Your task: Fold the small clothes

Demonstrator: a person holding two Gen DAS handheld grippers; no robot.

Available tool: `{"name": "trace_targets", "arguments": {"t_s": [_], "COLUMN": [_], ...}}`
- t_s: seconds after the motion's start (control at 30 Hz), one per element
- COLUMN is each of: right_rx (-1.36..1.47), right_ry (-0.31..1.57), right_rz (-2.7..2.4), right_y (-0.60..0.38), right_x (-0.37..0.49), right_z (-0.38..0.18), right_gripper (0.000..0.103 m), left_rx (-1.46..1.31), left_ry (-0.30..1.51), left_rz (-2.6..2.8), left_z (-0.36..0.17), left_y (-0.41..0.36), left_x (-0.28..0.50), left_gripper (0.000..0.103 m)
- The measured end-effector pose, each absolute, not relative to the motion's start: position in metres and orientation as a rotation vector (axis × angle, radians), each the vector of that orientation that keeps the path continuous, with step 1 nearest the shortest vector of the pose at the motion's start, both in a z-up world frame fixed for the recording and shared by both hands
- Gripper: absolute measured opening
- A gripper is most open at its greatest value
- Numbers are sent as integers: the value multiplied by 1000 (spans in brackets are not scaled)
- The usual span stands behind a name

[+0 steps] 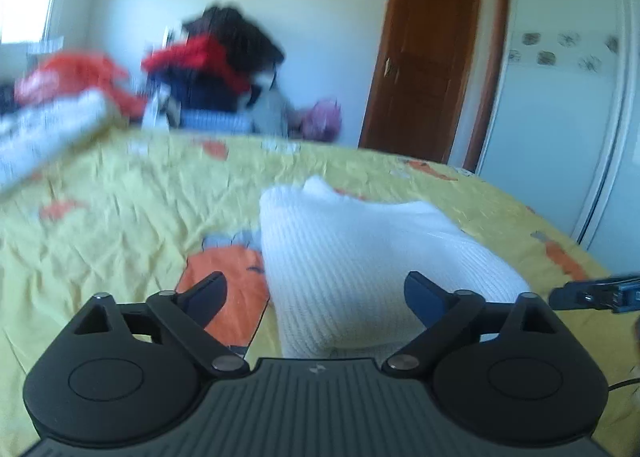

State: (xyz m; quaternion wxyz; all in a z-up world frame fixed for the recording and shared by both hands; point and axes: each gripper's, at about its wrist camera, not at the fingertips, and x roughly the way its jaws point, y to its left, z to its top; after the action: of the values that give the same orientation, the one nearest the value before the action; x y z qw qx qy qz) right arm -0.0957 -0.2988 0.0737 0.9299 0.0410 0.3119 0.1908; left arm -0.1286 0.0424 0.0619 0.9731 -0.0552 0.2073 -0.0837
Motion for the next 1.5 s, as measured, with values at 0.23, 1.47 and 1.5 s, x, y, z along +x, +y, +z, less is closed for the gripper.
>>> {"name": "trace_targets", "arguments": {"t_s": [0.23, 1.47, 1.5], "right_rx": [110, -42, -43], "right_ry": [717, 677, 677], "right_rz": [261, 134, 135], "right_y": [-276, -219, -218], "right_x": [-104, -91, -91], "right_z": [41, -3, -3], "right_gripper": [96, 103, 103], "left_rx": [-130, -35, -31], "left_ry": [604, 679, 680], "left_rz": [-59, -33, -33], "left_z": [11, 1, 1], "left_y": [12, 1, 1], "left_x": [-128, -109, -109], "left_gripper": [97, 103, 103]}}
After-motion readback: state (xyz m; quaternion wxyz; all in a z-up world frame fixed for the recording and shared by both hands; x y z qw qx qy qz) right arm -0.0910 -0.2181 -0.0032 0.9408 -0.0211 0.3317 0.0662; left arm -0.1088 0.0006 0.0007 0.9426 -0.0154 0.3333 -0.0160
